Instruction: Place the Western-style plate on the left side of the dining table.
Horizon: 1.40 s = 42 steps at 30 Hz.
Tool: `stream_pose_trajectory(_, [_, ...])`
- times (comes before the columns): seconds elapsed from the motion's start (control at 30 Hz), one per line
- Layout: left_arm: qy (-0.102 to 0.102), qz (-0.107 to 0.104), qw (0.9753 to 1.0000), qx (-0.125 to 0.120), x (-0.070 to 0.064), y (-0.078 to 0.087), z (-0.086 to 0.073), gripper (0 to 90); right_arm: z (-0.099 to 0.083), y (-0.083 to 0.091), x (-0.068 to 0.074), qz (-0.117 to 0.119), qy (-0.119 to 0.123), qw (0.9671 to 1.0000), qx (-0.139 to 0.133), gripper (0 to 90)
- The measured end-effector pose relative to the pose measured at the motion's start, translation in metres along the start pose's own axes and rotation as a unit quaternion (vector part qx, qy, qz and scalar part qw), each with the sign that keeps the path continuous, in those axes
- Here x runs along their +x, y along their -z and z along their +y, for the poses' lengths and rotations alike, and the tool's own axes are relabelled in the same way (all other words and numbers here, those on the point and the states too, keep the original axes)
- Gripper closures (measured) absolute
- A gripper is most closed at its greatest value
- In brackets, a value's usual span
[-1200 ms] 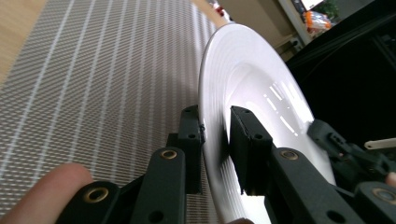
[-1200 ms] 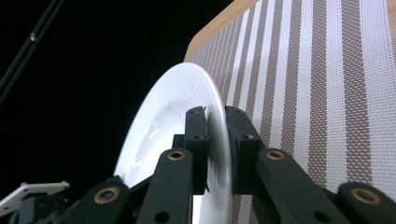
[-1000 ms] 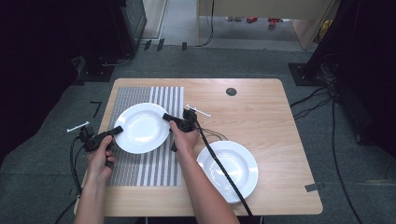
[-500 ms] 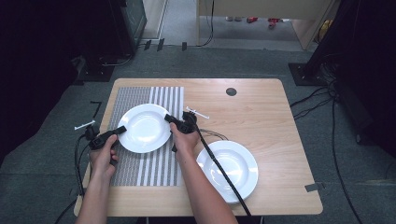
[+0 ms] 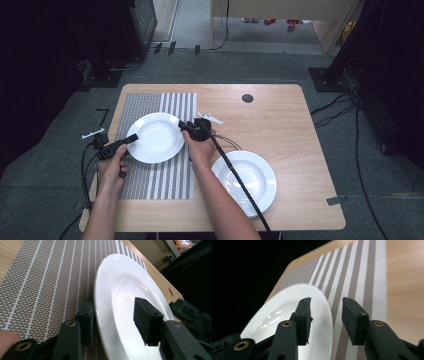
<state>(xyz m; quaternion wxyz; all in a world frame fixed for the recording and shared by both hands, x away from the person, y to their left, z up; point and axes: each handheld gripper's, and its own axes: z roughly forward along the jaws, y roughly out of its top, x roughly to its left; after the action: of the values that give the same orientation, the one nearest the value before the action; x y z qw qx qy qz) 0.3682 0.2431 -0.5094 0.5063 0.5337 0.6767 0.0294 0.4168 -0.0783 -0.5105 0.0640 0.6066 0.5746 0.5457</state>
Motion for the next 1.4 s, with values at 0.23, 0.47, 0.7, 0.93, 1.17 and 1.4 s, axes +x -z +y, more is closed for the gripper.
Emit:
stream_pose_trajectory(0.23, [-0.051, 0.037, 0.9980, 0.004, -0.017, 0.006, -0.004, 30.6, 0.036, 0.036, 0.007, 0.006, 0.055, 0.9983, -0.015, 45.8])
stream_pose_trajectory(0.47, [-0.085, 0.054, 0.9948, -0.018, -0.027, 0.020, -0.003, 20.9, 0.053, 0.062, 0.006, 0.009, 0.072, 0.9972, -0.014, 39.4])
stream_pose_trajectory(0.7, [-0.108, 0.060, 0.9921, -0.021, -0.039, 0.034, -0.012, 17.2, 0.054, 0.095, -0.006, 0.018, 0.107, 0.9940, 0.005, 34.5])
stream_pose_trajectory(0.93, [-0.130, 0.068, 0.9891, -0.011, -0.048, 0.048, -0.035, 14.0, 0.054, 0.135, -0.032, 0.010, 0.124, 0.9922, 0.014, 30.5])
stream_pose_trajectory(1.17, [-0.137, 0.075, 0.9876, -0.011, -0.053, 0.063, -0.050, 13.2, 0.046, 0.167, -0.057, -0.006, 0.122, 0.9923, 0.019, 27.5])
stream_pose_trajectory(1.4, [-0.150, 0.083, 0.9852, -0.002, -0.055, 0.069, -0.061, 11.4, 0.036, 0.188, -0.080, -0.023, 0.126, 0.9914, 0.027, 26.3])
